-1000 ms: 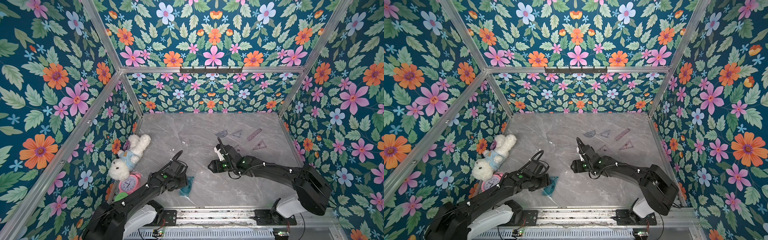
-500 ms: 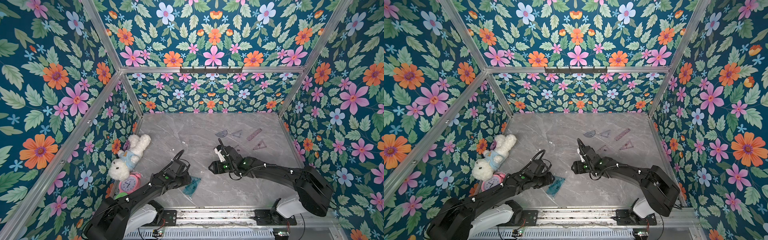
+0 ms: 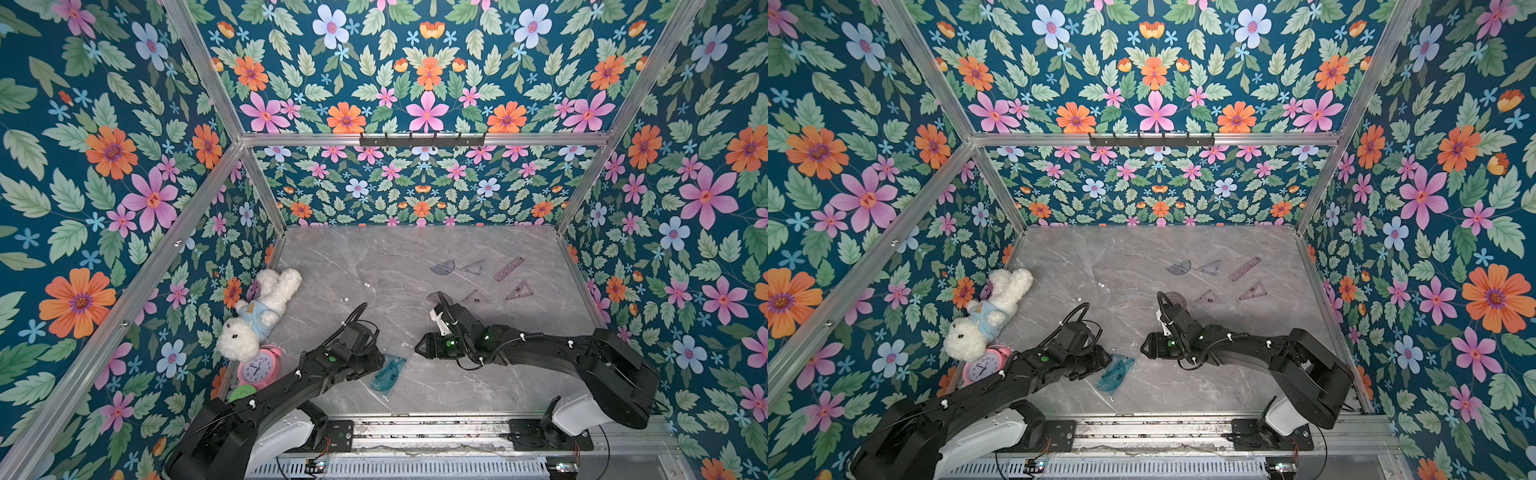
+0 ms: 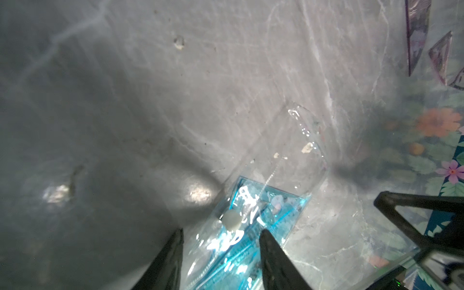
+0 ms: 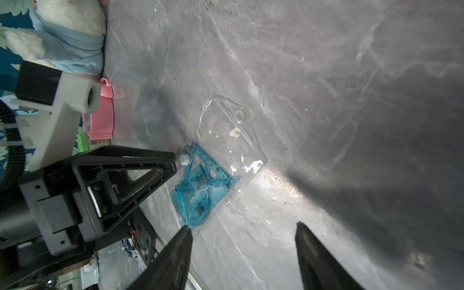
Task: Open the ruler set and take out the ruler
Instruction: Pick up the ruler set bag from the center of the board.
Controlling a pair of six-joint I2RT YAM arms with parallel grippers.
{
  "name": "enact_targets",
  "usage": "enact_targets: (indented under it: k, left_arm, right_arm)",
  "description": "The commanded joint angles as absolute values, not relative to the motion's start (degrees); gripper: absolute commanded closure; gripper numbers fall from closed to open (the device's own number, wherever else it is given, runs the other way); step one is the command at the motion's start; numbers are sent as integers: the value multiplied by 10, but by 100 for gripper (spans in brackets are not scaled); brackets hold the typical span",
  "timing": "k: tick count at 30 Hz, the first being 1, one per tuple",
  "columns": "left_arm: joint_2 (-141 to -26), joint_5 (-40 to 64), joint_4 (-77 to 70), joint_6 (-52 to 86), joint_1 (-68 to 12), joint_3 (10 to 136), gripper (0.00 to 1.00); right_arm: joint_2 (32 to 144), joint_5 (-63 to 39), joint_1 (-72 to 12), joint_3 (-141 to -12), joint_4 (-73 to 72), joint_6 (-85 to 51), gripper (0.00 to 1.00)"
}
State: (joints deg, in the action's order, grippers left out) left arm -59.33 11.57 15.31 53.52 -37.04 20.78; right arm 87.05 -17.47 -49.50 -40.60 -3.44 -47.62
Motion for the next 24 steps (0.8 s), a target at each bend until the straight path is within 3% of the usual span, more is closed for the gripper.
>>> enact_targets:
  k: [1, 24]
  left_arm:
    - [-590, 106, 176, 558, -373, 201, 49]
    - [-514, 55, 84, 665, -472, 134, 52]
  right_arm:
    - [874, -189, -503, -393, -76, -548, 32]
    - [1052, -255, -546, -316, -455, -694, 34]
